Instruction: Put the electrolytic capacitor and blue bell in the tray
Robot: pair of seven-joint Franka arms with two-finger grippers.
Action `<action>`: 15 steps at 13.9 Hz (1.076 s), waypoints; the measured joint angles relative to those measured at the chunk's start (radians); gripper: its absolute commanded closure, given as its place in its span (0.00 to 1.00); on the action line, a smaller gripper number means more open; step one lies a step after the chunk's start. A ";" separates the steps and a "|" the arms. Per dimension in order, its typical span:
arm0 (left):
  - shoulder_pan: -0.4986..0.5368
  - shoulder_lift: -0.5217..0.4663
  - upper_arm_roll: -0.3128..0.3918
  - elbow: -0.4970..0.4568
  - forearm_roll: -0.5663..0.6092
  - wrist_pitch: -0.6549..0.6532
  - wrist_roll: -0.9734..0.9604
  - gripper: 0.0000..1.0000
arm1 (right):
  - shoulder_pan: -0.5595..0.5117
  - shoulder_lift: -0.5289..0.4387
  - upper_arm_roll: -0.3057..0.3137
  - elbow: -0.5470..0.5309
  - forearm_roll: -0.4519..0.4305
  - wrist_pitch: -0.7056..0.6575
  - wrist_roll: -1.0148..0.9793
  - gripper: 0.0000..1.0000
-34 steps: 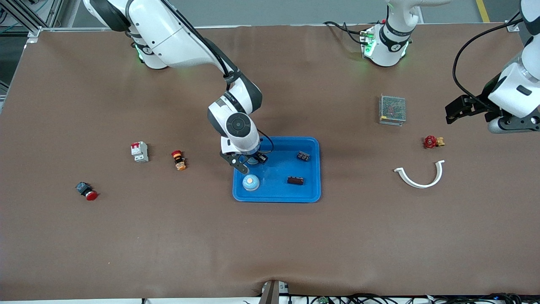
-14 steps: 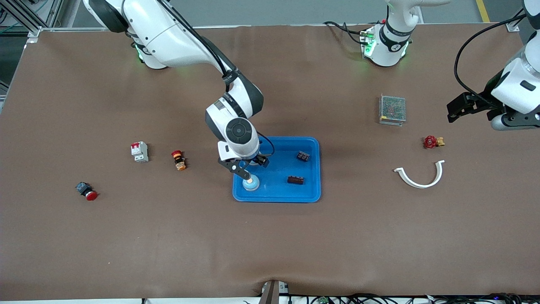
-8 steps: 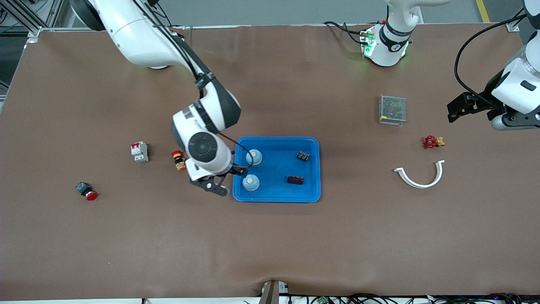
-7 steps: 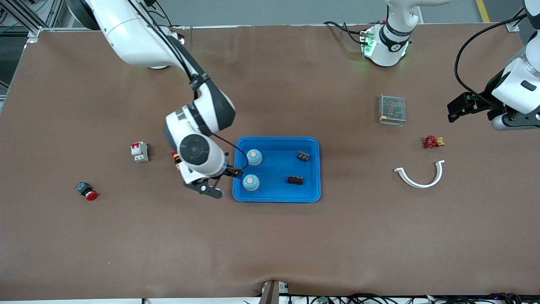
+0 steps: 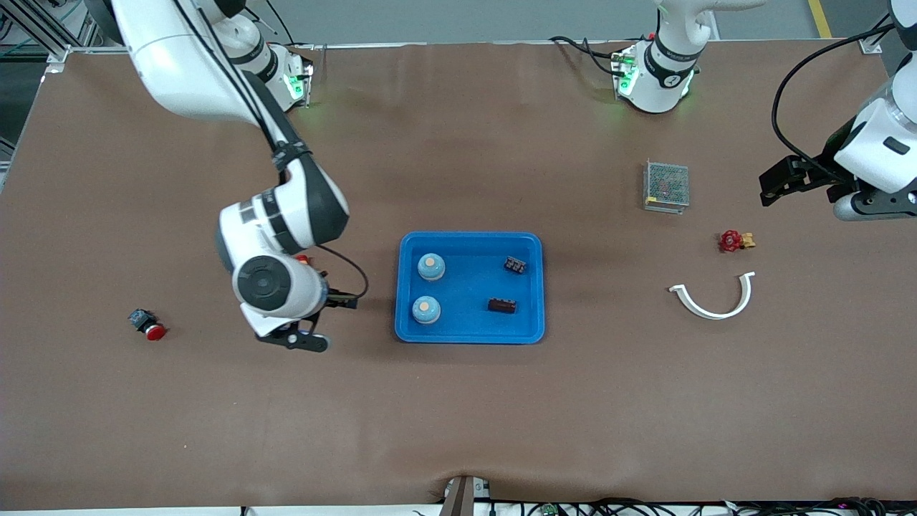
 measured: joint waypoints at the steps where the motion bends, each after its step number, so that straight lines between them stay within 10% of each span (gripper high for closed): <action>1: 0.000 0.000 0.000 0.000 0.000 0.000 -0.001 0.00 | -0.030 -0.013 -0.002 0.002 -0.001 -0.025 -0.067 0.00; 15: 0.000 0.000 0.000 0.000 0.000 -0.001 -0.003 0.00 | -0.377 -0.088 -0.004 0.003 -0.003 -0.111 -0.420 0.00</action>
